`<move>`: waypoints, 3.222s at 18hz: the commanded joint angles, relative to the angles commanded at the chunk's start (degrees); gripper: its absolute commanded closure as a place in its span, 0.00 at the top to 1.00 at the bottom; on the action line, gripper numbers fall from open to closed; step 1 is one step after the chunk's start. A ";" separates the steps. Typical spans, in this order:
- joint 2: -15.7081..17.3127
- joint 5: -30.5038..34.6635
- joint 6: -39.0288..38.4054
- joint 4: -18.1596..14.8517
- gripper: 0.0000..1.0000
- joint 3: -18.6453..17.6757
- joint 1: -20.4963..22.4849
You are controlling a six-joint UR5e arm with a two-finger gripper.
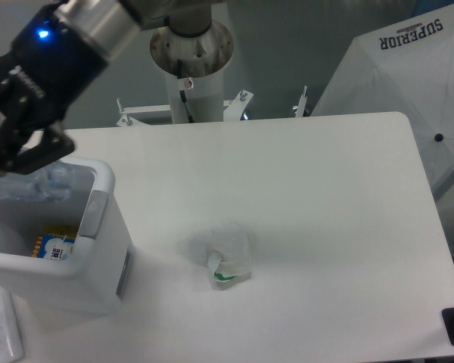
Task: Place the trash in the trash can
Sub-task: 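Carry the bottle over the white trash bin, then open the gripper to drop the bottle into the bin, then move the open gripper over the crumpled white wrapper and lower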
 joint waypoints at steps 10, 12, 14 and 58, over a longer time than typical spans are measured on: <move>-1.68 0.26 2.02 0.09 0.05 -4.91 -1.15; -1.68 0.44 3.07 0.09 0.23 -6.85 -1.15; -1.50 0.44 4.13 0.09 0.46 -8.87 -0.97; -9.41 41.47 19.25 -1.49 1.00 -32.87 15.39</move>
